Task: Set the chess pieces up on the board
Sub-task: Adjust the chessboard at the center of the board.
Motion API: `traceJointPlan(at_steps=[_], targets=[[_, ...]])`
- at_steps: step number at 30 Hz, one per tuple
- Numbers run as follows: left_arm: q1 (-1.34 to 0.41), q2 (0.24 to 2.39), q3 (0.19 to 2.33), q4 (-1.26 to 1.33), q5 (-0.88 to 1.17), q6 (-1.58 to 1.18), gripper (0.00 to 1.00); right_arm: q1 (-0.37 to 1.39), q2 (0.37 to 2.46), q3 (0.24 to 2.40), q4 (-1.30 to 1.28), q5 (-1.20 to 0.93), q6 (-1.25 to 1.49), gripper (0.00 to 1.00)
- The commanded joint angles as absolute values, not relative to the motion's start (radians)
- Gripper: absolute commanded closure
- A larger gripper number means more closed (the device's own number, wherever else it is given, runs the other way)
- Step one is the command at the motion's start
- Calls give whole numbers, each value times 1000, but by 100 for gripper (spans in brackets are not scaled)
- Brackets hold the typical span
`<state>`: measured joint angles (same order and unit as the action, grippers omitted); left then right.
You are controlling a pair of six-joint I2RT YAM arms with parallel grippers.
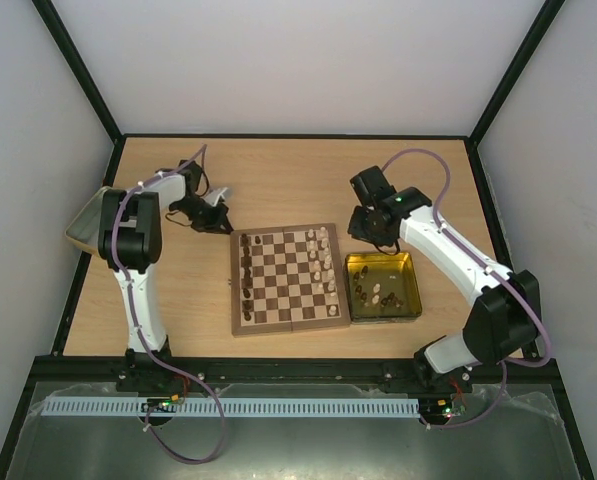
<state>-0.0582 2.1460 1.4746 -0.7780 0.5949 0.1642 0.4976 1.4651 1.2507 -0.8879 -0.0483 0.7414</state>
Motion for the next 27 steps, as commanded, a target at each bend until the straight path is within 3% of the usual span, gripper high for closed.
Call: traceJointPlan(at_steps=[1, 13, 27], targets=[[-96, 2161, 1437, -818, 553, 175, 98, 492, 1419, 1207, -918, -25, 750, 73], [-190, 2205, 1514, -834, 524, 159, 98, 485, 1335, 1057, -941, -38, 782, 75], [-61, 2044, 1393, -828, 402, 188, 98, 485, 1226, 924, -977, -83, 773, 92]])
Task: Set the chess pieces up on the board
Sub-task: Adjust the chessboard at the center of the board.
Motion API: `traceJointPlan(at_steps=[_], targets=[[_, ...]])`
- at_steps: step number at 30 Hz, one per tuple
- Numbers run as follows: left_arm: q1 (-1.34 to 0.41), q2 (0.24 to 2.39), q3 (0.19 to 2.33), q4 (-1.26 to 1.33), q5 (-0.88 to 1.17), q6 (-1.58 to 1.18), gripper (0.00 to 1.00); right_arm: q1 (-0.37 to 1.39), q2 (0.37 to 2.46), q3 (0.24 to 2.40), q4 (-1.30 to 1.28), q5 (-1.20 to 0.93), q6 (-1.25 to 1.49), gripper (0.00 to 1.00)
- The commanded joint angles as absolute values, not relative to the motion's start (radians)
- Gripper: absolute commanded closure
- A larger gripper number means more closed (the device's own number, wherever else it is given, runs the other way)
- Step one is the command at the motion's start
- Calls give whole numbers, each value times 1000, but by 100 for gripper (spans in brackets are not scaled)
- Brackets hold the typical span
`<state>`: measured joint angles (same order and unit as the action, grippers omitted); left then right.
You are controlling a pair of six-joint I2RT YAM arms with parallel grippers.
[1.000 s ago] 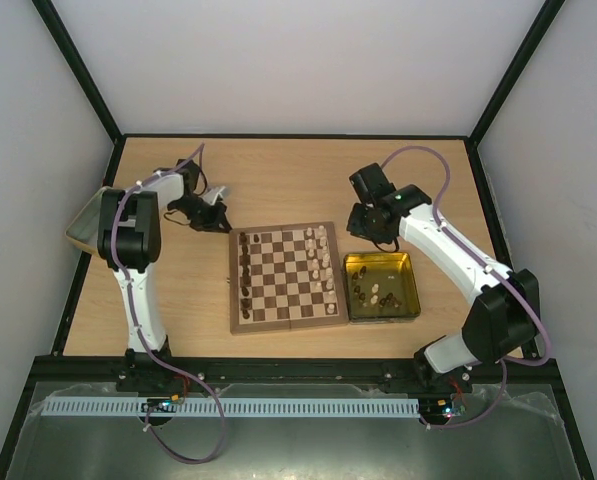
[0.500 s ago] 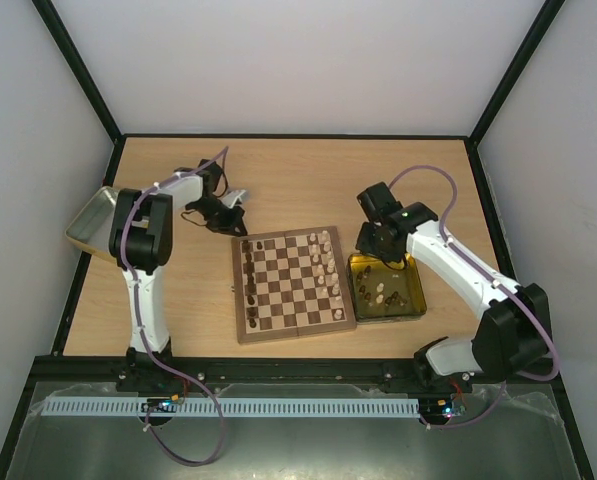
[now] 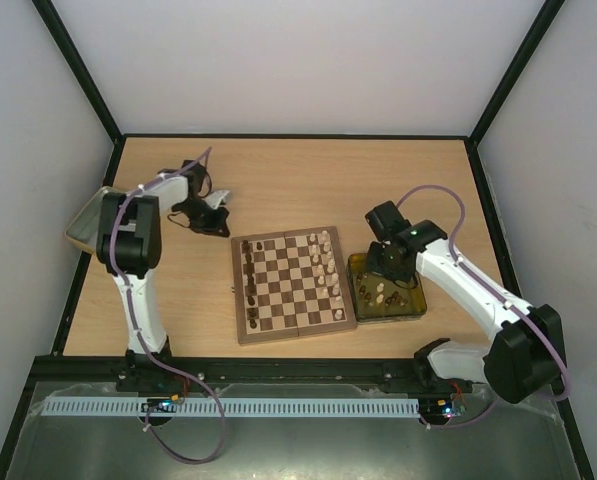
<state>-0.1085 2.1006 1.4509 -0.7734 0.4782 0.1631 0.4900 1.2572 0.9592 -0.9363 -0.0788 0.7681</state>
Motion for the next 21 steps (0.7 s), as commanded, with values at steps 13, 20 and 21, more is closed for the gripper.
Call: traceJointPlan(at_steps=[13, 20, 21], targets=[[-118, 1946, 1175, -886, 443, 289, 98, 485, 1149, 807, -1014, -159, 744, 98], [-163, 1953, 1201, -905, 482, 285, 98, 492, 1076, 727, -1031, -217, 742, 98], [-167, 1958, 1206, -903, 484, 282, 98, 494, 1070, 719, -1031, -224, 740, 98]])
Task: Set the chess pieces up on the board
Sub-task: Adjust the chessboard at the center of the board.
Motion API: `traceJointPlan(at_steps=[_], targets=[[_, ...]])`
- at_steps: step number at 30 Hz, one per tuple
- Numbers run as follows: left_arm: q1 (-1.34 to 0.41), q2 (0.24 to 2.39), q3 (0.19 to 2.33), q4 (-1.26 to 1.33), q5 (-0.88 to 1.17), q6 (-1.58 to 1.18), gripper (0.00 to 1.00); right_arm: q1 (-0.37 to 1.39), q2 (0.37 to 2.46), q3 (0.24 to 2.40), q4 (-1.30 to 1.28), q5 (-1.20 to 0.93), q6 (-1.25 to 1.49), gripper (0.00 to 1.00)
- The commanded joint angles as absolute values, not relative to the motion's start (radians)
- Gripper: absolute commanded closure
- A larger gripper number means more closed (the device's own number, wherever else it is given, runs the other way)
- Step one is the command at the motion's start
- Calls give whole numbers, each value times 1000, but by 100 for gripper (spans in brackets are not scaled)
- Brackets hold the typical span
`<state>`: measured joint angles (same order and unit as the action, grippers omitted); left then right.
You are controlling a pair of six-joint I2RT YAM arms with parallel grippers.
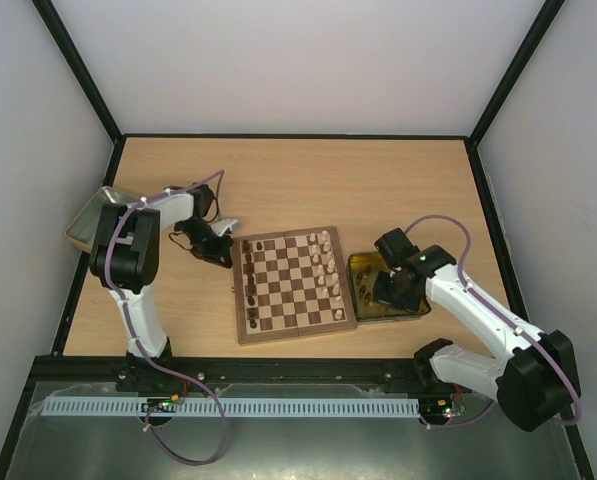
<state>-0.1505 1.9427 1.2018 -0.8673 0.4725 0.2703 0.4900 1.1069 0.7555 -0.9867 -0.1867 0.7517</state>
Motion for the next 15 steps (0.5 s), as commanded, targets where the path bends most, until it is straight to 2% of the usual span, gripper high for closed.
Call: traceJointPlan(at_steps=[1, 15], targets=[[-172, 1964, 1211, -903, 486, 280, 98, 496, 1069, 713, -1028, -234, 739, 98], [-236, 2072, 1355, -888, 467, 233, 98, 527, 1151, 701, -935, -240, 722, 98]])
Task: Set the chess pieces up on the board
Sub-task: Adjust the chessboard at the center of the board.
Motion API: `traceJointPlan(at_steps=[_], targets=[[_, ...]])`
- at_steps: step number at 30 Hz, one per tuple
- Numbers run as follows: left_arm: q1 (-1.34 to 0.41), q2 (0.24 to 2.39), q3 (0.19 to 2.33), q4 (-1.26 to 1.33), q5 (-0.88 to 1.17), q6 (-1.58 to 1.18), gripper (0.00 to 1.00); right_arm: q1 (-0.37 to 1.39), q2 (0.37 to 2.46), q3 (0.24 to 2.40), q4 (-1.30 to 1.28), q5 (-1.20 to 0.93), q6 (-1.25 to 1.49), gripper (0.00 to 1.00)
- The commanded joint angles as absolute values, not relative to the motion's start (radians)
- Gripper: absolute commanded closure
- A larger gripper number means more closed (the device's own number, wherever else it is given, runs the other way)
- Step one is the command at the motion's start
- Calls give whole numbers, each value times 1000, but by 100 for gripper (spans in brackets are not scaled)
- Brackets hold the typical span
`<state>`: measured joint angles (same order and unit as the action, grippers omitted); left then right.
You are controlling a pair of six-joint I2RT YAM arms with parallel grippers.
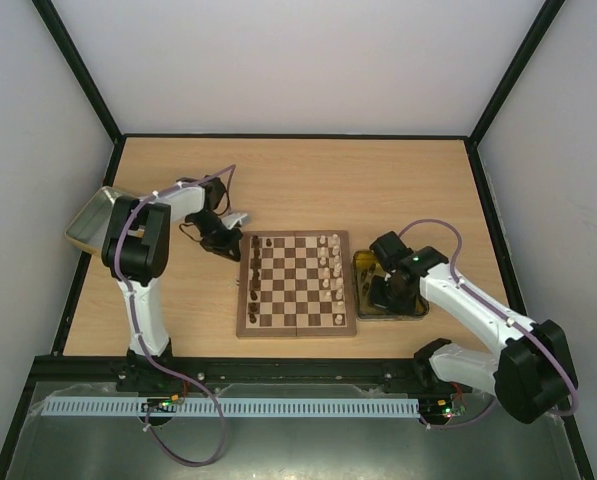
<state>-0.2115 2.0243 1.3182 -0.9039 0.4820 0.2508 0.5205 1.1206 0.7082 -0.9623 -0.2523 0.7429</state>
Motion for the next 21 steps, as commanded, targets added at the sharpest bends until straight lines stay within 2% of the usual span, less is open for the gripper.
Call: traceJointPlan(at_steps=[1, 15, 19, 21], targets=[[-241, 2077, 1364, -889, 465, 231, 98, 527, 1159, 702, -930, -237, 718, 98], [-265, 2068, 1346, -875, 440, 218, 98, 584, 1216, 731, -910, -251, 715, 97], [-252, 2031, 1310, -867, 393, 219, 82, 583, 1205, 824, -976, -134, 717, 88], [-235, 1998, 1287, -863, 357, 222, 65, 578, 1213, 885, -1004, -99, 713, 74]])
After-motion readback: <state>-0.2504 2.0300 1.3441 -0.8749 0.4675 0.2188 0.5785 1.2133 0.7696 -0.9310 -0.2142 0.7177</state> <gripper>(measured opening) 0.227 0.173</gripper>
